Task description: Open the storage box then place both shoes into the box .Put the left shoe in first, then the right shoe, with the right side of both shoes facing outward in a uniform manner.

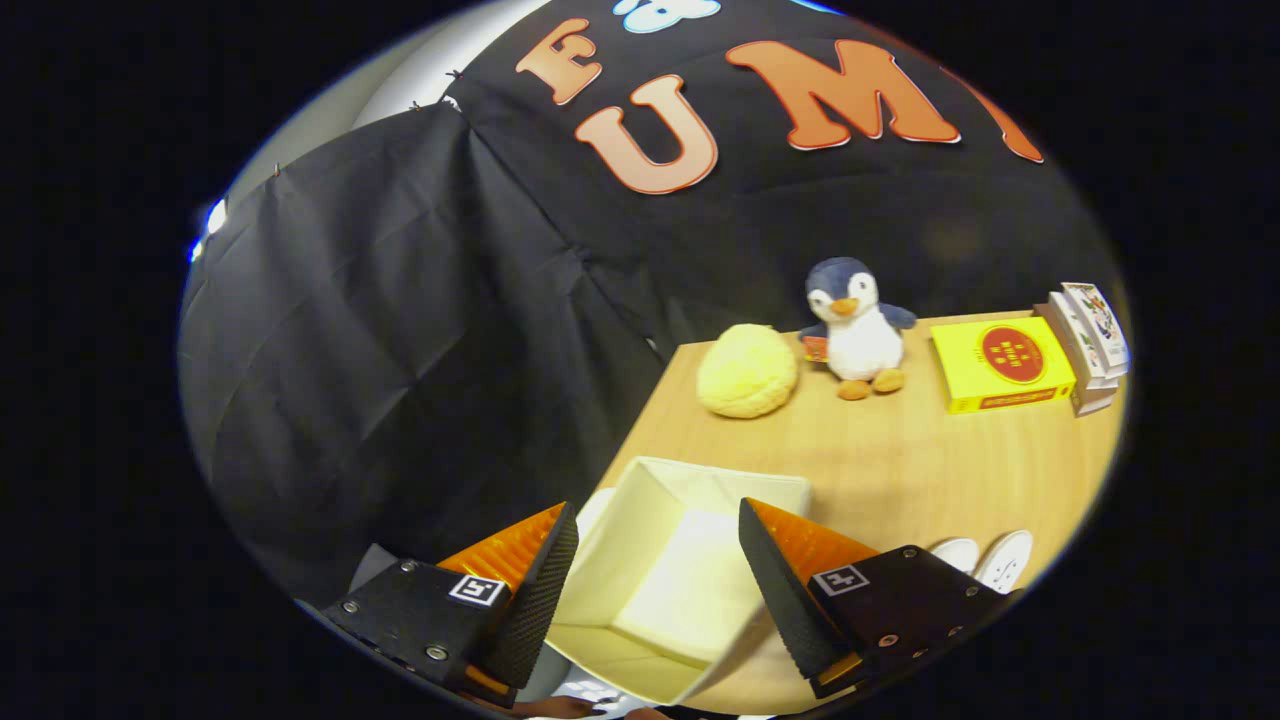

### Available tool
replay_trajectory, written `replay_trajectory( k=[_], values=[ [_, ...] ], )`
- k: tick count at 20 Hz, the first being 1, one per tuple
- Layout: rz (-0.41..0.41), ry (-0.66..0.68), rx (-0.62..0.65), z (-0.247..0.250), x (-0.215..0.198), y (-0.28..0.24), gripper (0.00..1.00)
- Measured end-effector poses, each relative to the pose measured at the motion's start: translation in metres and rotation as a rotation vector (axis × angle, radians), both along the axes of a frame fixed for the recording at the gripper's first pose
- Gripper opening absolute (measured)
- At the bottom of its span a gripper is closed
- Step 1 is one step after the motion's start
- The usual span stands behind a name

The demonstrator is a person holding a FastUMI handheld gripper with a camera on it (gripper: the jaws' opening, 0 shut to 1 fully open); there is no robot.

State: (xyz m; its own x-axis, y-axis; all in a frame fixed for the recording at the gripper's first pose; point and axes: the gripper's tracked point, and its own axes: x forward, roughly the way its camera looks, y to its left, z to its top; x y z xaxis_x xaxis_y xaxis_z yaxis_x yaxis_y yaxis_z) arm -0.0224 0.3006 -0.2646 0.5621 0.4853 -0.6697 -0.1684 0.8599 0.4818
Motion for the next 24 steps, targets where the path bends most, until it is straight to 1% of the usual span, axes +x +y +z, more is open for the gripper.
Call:
replay_trajectory(
  k=[2,5,7,10,13,17,21,23,24],
  values=[
    [-0.033,0.003,-0.123,-0.023,-0.010,-0.048,0.96],
    [-0.048,0.058,-0.269,-0.065,-0.046,-0.101,0.96],
    [-0.059,0.112,-0.338,-0.095,-0.068,-0.130,0.96],
    [-0.070,0.202,-0.397,-0.128,-0.103,-0.163,0.93],
    [-0.075,0.277,-0.404,-0.149,-0.131,-0.178,0.89],
    [-0.054,0.313,-0.435,-0.163,-0.153,-0.186,0.84],
    [-0.023,0.324,-0.481,-0.178,-0.165,-0.188,0.84],
    [-0.013,0.331,-0.479,-0.189,-0.168,-0.184,0.79],
    [-0.023,0.325,-0.489,-0.194,-0.164,-0.184,0.76]
  ],
)
